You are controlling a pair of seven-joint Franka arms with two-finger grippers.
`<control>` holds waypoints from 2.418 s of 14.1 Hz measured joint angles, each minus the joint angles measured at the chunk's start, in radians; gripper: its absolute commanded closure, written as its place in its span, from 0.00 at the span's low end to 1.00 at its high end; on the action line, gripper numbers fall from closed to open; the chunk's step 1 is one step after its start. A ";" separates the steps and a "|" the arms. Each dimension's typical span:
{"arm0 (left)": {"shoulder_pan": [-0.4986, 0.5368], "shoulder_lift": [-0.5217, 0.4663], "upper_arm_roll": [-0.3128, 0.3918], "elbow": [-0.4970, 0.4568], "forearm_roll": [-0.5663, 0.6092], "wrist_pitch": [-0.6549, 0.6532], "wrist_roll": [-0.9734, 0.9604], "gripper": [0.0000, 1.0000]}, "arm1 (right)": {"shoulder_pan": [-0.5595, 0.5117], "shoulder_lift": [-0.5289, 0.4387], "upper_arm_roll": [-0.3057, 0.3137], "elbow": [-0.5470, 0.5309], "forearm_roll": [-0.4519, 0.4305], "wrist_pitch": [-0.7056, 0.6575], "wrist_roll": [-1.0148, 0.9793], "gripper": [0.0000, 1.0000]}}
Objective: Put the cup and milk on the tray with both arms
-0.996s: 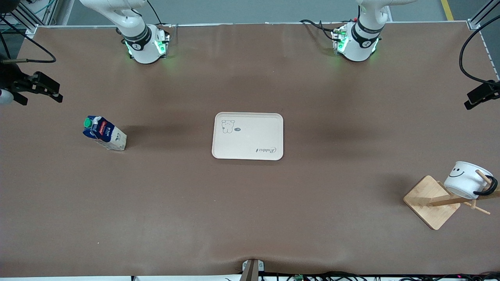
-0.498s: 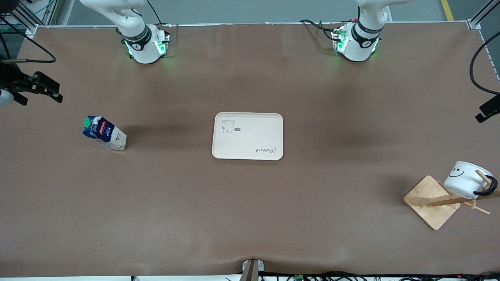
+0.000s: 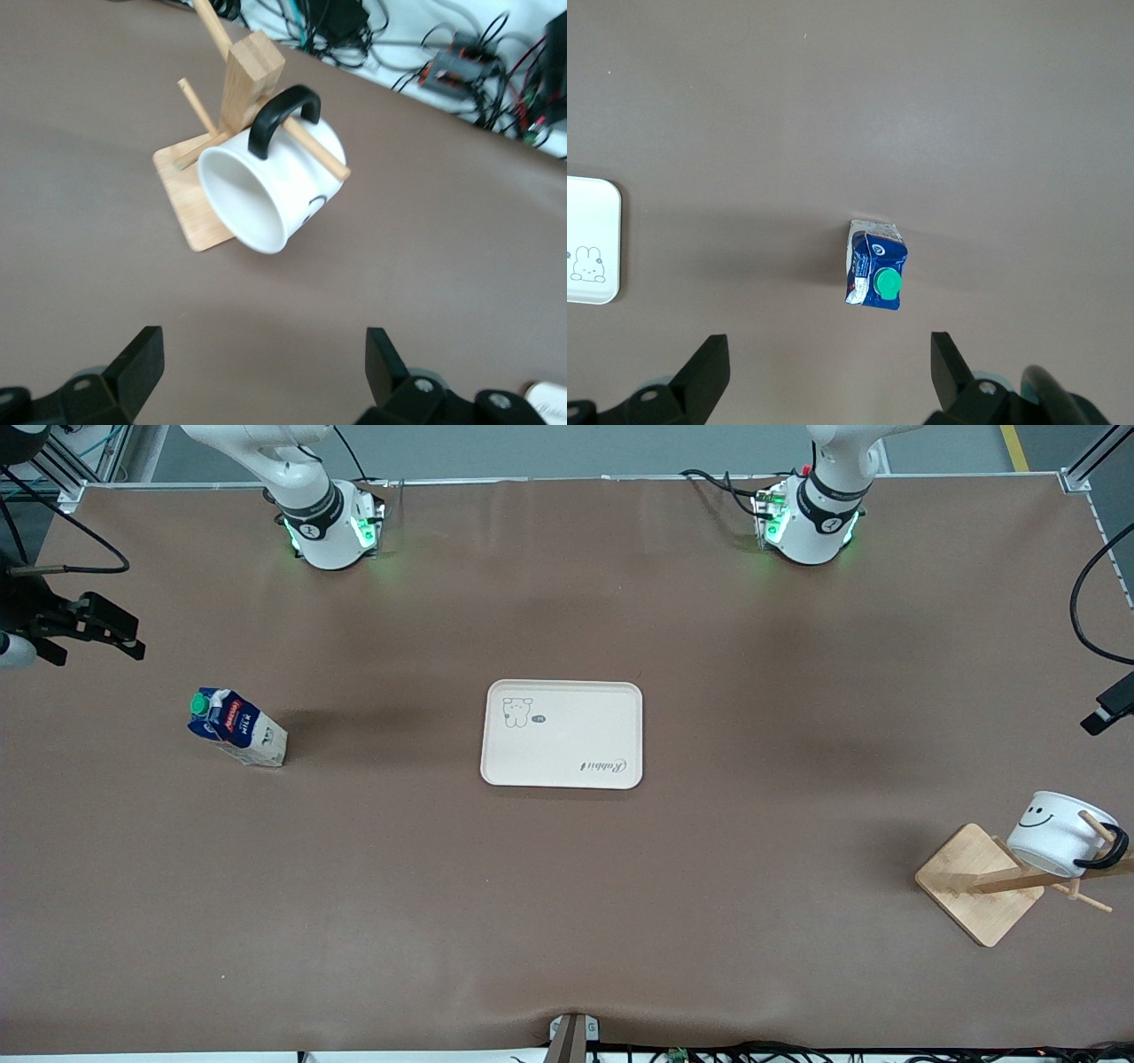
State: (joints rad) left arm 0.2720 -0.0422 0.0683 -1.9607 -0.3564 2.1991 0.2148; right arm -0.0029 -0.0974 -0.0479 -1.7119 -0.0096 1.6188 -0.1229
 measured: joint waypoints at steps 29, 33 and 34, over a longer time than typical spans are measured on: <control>-0.012 0.221 -0.108 -0.012 -0.170 0.449 0.164 0.99 | -0.001 0.092 0.002 0.070 0.008 0.003 0.001 0.00; -0.008 0.218 -0.131 -0.012 -0.175 0.448 0.164 1.00 | -0.100 0.186 -0.011 0.069 0.184 0.004 -0.005 0.00; -0.006 0.217 -0.136 -0.012 -0.175 0.448 0.164 1.00 | -0.120 0.196 -0.014 0.070 0.194 0.004 -0.009 0.00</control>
State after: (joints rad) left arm 0.2660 0.1749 -0.0679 -1.9727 -0.5312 2.6469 0.3788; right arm -0.1230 0.0990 -0.0624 -1.6422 0.1840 1.6224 -0.1324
